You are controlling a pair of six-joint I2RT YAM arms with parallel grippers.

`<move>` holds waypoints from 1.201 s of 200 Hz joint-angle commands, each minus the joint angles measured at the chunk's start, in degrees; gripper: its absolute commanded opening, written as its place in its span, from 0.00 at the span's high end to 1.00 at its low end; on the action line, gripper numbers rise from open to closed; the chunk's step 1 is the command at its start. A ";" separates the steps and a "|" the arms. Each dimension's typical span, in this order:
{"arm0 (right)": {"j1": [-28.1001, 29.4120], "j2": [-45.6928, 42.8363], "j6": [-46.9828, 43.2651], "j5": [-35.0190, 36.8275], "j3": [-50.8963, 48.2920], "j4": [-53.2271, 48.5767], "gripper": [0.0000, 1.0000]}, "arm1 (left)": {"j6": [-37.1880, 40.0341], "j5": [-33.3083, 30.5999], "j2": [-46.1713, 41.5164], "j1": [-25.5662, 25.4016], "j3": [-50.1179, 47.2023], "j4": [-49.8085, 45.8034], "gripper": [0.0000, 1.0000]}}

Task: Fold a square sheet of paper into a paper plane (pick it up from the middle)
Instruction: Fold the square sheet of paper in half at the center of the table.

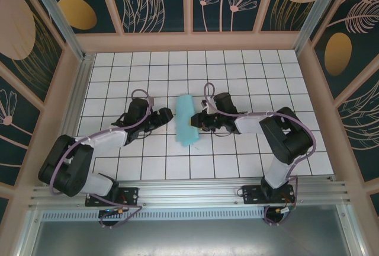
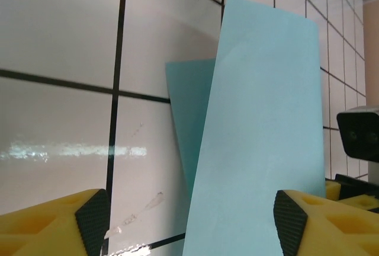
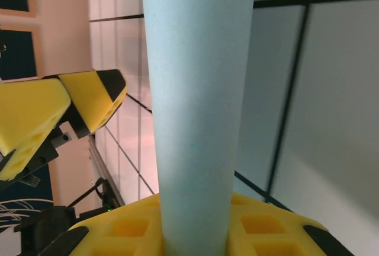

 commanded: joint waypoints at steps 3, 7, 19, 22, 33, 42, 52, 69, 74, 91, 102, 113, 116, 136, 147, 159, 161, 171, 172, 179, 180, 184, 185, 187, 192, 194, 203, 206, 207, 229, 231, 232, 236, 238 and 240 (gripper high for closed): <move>-0.55 1.26 -2.93 0.23 -1.02 -3.01 0.73 | -2.17 4.46 2.22 -0.87 -0.13 6.35 0.27; -0.50 1.27 -3.04 0.23 -1.10 -3.30 0.73 | -2.51 4.78 2.63 -0.96 -0.05 7.17 0.27; -0.52 1.40 -3.08 0.13 -1.48 -3.39 0.73 | -3.44 5.75 4.22 -1.31 0.46 9.35 0.28; -0.56 1.39 -3.00 0.04 -1.62 -3.35 0.73 | -3.74 5.86 4.78 -1.38 0.63 9.76 0.28; -0.52 1.56 -2.98 0.05 -1.70 -3.67 0.73 | -4.33 6.63 6.68 -1.74 1.67 10.79 0.29; -0.54 1.58 -2.77 -0.30 -2.02 -3.39 0.73 | -4.55 7.17 8.26 -2.09 2.59 11.32 0.29; -0.56 1.47 -1.93 -1.21 -2.75 -1.99 0.73 | -4.71 7.79 10.01 -2.36 3.68 11.88 0.30; -2.22 0.85 -0.17 -3.78 -4.41 2.55 0.72 | -4.33 8.94 12.50 -2.57 5.37 11.76 0.30; -2.39 0.66 0.34 -4.60 -4.84 3.73 0.72 | -4.28 8.98 12.99 -2.55 5.72 11.66 0.29; -2.67 0.00 1.71 -6.87 -5.95 7.12 0.71 | -4.14 9.51 14.19 -2.57 6.27 12.40 0.26; -2.76 -0.36 1.87 -7.61 -6.22 7.86 0.71 | -4.27 10.32 15.10 -2.57 6.47 13.01 0.25; -2.76 -0.53 2.32 -8.50 -6.62 8.77 0.71 | -4.68 11.38 15.60 -2.57 6.34 14.21 0.24; -2.83 -0.58 2.30 -8.69 -6.60 8.93 0.71 | -4.84 11.56 15.58 -2.57 6.37 14.48 0.23; -2.85 -0.94 2.87 -9.73 -6.92 9.89 0.71 | -6.37 13.23 17.45 -2.57 5.47 18.49 0.22; -2.85 -0.91 3.02 -9.87 -6.95 10.02 0.71 | -7.28 14.16 17.59 -2.57 5.12 20.76 0.23; -2.85 -0.83 3.26 -10.12 -6.96 10.30 0.71 | -7.69 14.60 17.78 -2.56 4.88 21.85 0.26; -2.85 -0.81 3.33 -10.14 -6.95 10.35 0.71 | -7.70 14.59 17.81 -2.56 4.93 21.88 0.26; -2.85 -0.80 3.43 -10.42 -7.03 10.77 0.71 | -7.58 14.67 18.06 -2.57 5.08 21.71 0.28; -2.85 -0.80 3.43 -10.46 -7.03 10.84 0.71 | -7.55 14.63 18.12 -2.57 5.07 21.70 0.29; -2.85 -0.72 3.72 -10.73 -7.20 11.40 0.71 | -7.46 14.54 18.43 -2.57 5.15 21.36 0.29; -2.85 -0.72 3.75 -10.74 -7.21 11.46 0.71 | -7.45 14.52 18.53 -2.57 5.19 21.35 0.29; -2.85 -0.84 3.90 -10.83 -7.30 11.66 0.71 | -7.45 14.54 18.68 -2.57 5.15 21.40 0.30; -2.85 -0.86 3.93 -10.84 -7.30 11.63 0.71 | -7.49 14.60 18.74 -2.57 5.15 21.45 0.30; -2.85 -0.86 4.00 -10.91 -7.30 11.72 0.71 | -7.45 14.65 18.78 -2.54 5.22 21.56 0.31; -2.85 -0.85 4.13 -10.95 -7.38 11.88 0.71 | -7.49 14.89 19.05 -2.57 5.03 21.72 0.31; -2.85 -0.86 4.20 -11.00 -7.38 11.98 0.71 | -7.58 15.01 19.19 -2.57 5.03 21.76 0.31; -2.85 -0.95 4.42 -11.19 -7.56 12.41 0.71 | -7.50 15.27 19.46 -2.51 5.06 21.71 0.31; -2.93 -0.97 4.57 -11.20 -7.64 12.51 0.71 | -7.49 15.21 19.57 -2.48 5.04 21.64 0.30; -2.93 -1.02 4.62 -11.20 -7.69 12.58 0.71 | -7.46 15.20 19.58 -2.48 5.05 21.62 0.30; -3.02 -1.01 5.10 -11.63 -7.91 13.61 0.71 | -7.32 15.45 19.84 -2.48 4.55 22.39 0.28; -3.00 -0.98 5.24 -11.68 -7.91 13.66 0.71 | -7.34 15.50 19.85 -2.48 4.54 22.63 0.28; -3.01 -1.02 5.22 -11.70 -7.96 13.64 0.71 | -7.35 15.53 19.85 -2.48 4.49 22.73 0.28; -3.03 -0.92 5.41 -11.80 -8.00 13.90 0.71 | -7.43 15.76 19.75 -2.48 4.41 23.09 0.28; -3.03 -0.90 5.45 -11.87 -8.02 13.96 0.71 | -7.44 15.84 19.72 -2.48 4.44 23.20 0.28; -3.03 -0.85 5.52 -11.94 -8.07 14.10 0.71 | -7.44 15.95 19.75 -2.48 4.36 23.29 0.29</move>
